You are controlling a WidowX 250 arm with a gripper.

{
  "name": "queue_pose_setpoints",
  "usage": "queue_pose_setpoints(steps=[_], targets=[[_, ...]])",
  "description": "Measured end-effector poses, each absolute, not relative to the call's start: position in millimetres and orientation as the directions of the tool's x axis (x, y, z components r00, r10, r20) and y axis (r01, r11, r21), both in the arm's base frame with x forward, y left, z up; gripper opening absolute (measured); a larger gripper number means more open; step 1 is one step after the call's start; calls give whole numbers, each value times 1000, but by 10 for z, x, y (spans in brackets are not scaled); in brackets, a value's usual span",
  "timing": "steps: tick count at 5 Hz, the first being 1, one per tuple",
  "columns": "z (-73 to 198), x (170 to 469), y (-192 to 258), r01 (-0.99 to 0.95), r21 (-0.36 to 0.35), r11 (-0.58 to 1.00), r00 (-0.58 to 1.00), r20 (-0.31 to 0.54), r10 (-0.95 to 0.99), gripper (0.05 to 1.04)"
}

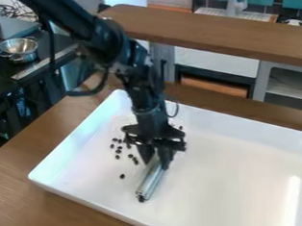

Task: Sweep into pile

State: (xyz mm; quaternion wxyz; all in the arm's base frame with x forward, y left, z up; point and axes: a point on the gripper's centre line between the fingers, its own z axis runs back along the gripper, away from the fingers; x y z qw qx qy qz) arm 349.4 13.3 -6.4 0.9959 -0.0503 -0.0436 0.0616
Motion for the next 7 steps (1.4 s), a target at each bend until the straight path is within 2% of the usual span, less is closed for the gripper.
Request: queue_pose_setpoints(steps=[1, 2, 3, 4, 5, 6, 7], targets=[[-70, 3434, 362, -116, -106, 988, 988, 88, 125, 370], [-49, 3222, 717, -92, -120, 989, 992, 75, 101, 370], [16, 3082, 962, -82, -160, 984, 994, 62, 93, 370], [168, 3022, 1117, -86, -190, 978, 990, 90, 104, 370], [331, 3056, 958, -77, -229, 970, 987, 121, 107, 370], [405, 3179, 469, -80, -276, 958, 989, 101, 111, 370], [498, 3393, -34, -86, -263, 961, 985, 124, 122, 370]])
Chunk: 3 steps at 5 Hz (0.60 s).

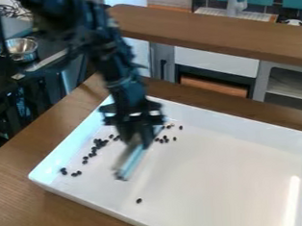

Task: Sweep into pile

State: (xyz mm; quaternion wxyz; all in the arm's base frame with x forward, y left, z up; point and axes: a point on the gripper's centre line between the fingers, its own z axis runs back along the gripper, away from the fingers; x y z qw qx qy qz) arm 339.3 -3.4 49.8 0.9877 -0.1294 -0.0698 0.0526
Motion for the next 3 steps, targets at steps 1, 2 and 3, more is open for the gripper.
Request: queue_pose_setpoints(steps=[1, 2, 3], targets=[[551, 3583, -394, -98, -238, 966, 980, 143, 135, 370], [408, 3750, -545, -122, -206, 971, 979, 137, 152, 370], [254, 3903, -542, -164, -173, 971, 973, 131, 188, 370]])
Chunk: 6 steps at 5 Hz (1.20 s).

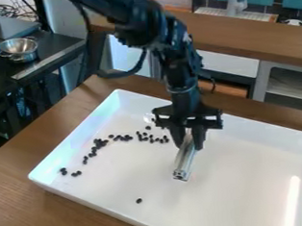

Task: Sweep into pile

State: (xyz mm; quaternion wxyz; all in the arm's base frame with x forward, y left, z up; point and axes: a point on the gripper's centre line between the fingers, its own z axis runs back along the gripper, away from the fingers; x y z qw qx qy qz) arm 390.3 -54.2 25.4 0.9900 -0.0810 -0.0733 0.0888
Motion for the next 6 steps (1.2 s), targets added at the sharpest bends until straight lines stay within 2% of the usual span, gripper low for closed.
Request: queue_pose_setpoints(steps=[1, 3, 6], targets=[[88, 4058, -530, -195, -133, 972, 969, 126, 212, 370], [-7, 4162, -495, -214, -110, 971, 964, 136, 228, 370], [2, 4219, -166, -240, -136, 961, 954, 152, 259, 370]])
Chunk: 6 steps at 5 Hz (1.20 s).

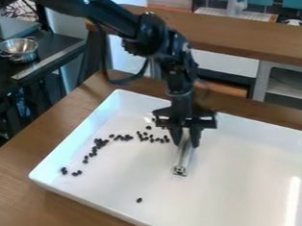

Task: Sweep into pile

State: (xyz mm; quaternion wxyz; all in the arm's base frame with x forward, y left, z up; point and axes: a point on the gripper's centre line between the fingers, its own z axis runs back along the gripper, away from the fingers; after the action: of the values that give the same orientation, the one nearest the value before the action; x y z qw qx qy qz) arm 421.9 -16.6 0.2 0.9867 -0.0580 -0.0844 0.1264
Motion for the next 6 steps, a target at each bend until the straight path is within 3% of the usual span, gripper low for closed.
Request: queue_pose_setpoints(steps=[4, 6], targets=[[13, 4264, 316, -310, -155, 938, 923, 187, 336, 370], [10, 4237, 605, -499, -156, 853, 835, 176, 521, 370]])
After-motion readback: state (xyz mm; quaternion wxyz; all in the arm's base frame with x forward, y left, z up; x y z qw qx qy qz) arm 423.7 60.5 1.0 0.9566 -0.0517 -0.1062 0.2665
